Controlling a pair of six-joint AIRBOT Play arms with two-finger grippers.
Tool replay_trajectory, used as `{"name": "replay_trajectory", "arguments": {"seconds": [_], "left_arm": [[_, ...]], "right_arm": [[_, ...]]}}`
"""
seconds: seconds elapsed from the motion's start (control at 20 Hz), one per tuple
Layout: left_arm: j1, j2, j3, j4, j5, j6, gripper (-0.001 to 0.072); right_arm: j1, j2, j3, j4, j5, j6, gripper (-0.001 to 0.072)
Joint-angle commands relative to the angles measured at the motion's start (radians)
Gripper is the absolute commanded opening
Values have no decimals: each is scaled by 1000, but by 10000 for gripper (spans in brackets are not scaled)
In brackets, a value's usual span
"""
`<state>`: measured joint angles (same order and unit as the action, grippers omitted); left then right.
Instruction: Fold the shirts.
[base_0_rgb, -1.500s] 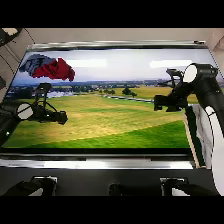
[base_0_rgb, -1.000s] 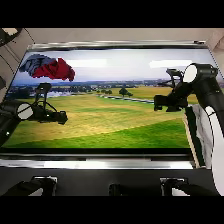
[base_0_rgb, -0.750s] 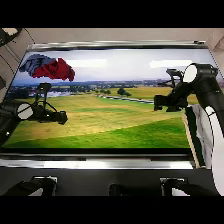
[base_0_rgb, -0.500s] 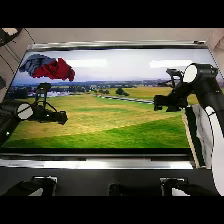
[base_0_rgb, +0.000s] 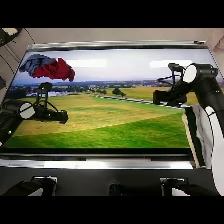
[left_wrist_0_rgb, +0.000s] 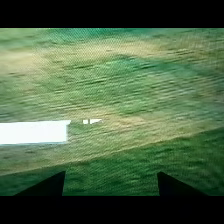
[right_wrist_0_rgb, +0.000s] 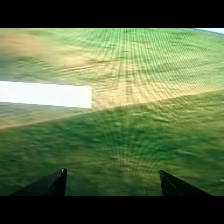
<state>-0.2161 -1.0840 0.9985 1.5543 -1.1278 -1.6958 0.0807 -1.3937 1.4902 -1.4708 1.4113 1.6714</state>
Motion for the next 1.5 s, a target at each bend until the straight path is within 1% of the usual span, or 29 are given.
{"name": "replay_trajectory", "arguments": {"seconds": [0.0, 0.05, 0.1, 0.15, 0.2, 0.25, 0.3, 0.35, 0.4, 0.45, 0.55, 0.6, 0.65, 0.7, 0.75, 0.8, 0.9, 1.1, 1.15, 1.3, 1.4, 1.45], "left_arm": [[-2, -6, 0, -3, 51, 0, 691], [-1, -7, 0, 3, 151, 0, 692], [10, -9, 4, 4, 283, -3, 693], [32, -26, 24, 4, 425, -68, 693], [68, -64, 68, -10, 523, -166, 693], [122, -133, 147, -55, 570, -222, 693], [175, -221, 251, -113, 566, -213, 693], [236, -335, 392, -168, 531, -212, 692], [298, -465, 557, -224, 464, -214, 691], [355, -591, 720, -280, 385, -247, 691], [462, -843, 1033, -433, 224, -397, 692], [504, -944, 1143, -534, 185, -416, 692], [532, -998, 1165, -640, 209, -415, 692], [550, -1022, 1127, -743, 270, -414, 692], [554, -1024, 1061, -818, 344, -395, 692], [550, -1025, 1001, -877, 411, -357, 692], [520, -1048, 973, -894, 492, -300, 692], [453, -1103, 975, -899, 675, -290, 692], [445, -1116, 975, -899, 693, -290, 692], [441, -1146, 975, -897, 691, -289, 692], [441, -1146, 975, -896, 694, -249, 692], [441, -1146, 975, -896, 706, -249, 692]], "right_arm": [[1, 0, 0, 0, -47, 0, 689], [1, 0, 0, 1, -67, 0, 689], [1, 0, 0, 1, -90, 0, 689], [1, 0, 0, 1, -111, 0, 689], [1, 0, 0, 1, -124, 0, 689], [1, 0, 0, 1, -132, 0, 689], [1, 0, 0, 2, -133, 1, 689], [1, 0, 0, 3, -132, 1, 688], [1, 0, 0, 4, -131, 1, 688], [1, 0, 0, 5, -127, 1, 688], [1, 0, 0, 23, -126, 0, 687], [1, 0, 0, 36, -126, 0, 687], [1, 0, 0, 45, -126, 0, 687], [1, 0, 0, 50, -129, 1, 687], [1, 0, 0, 49, -131, 0, 687], [1, 0, 0, 49, -133, 0, 687], [1, 0, 0, 49, -137, 1, 687], [1, 0, 0, 49, -137, 1, 687], [1, 0, 0, 49, -136, 1, 687], [1, 0, 0, 50, -129, 1, 687], [1, 0, 0, 50, -124, 2, 687], [1, 0, 0, 50, -123, 13, 687]]}}
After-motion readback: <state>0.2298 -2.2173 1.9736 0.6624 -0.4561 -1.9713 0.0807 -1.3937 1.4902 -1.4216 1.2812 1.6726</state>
